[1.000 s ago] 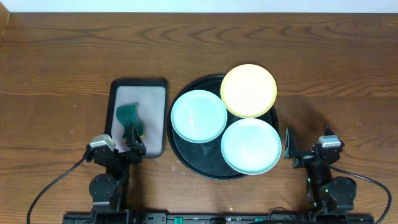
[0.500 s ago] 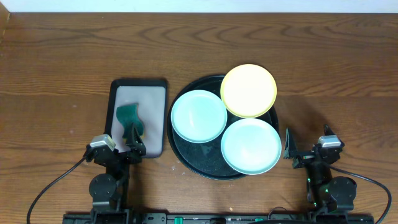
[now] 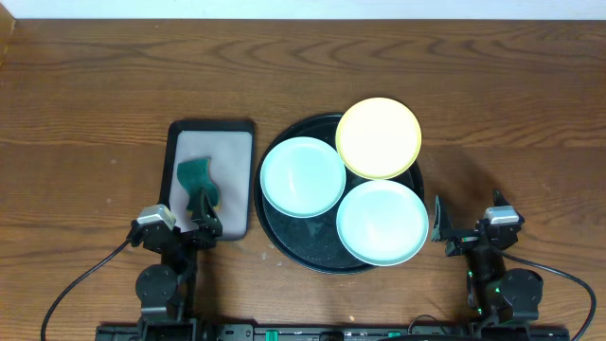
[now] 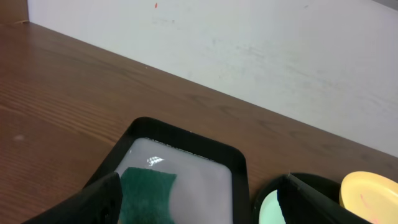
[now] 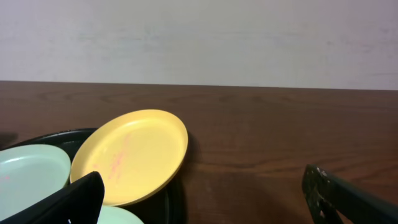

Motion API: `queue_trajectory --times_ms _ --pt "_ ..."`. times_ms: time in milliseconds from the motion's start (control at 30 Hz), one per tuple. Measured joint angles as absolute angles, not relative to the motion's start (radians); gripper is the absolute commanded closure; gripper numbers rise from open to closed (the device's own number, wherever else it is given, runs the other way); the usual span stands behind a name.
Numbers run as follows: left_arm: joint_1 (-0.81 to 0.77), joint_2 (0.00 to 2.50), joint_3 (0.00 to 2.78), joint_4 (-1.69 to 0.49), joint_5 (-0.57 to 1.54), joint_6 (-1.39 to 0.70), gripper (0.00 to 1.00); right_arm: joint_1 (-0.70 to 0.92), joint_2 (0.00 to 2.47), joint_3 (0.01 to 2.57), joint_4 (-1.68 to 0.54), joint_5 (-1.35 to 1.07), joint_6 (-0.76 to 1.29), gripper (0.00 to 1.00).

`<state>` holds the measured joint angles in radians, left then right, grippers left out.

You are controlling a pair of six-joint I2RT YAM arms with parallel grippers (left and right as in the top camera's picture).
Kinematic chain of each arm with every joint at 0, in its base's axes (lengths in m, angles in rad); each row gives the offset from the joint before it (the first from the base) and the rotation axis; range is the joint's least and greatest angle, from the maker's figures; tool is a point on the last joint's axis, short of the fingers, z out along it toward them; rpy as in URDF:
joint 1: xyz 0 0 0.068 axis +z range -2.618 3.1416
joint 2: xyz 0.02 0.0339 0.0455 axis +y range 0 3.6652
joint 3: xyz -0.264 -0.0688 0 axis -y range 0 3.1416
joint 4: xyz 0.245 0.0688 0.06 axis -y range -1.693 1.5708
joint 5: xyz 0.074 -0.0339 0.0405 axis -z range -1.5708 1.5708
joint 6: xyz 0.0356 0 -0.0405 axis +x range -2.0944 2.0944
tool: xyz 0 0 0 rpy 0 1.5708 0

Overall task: Clean dirty plates on tray and stack at the side
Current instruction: 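Move left gripper to green sponge and right gripper toward plates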

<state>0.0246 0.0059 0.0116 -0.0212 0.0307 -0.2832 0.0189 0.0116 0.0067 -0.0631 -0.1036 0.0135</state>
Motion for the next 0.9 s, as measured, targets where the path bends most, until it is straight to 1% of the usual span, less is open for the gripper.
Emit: queue_trajectory --times_ms 900 --pt "0.025 0.006 0.012 -0.022 0.031 -0.283 0.20 0.019 0.012 0.007 -0.057 -0.114 0.014 0.01"
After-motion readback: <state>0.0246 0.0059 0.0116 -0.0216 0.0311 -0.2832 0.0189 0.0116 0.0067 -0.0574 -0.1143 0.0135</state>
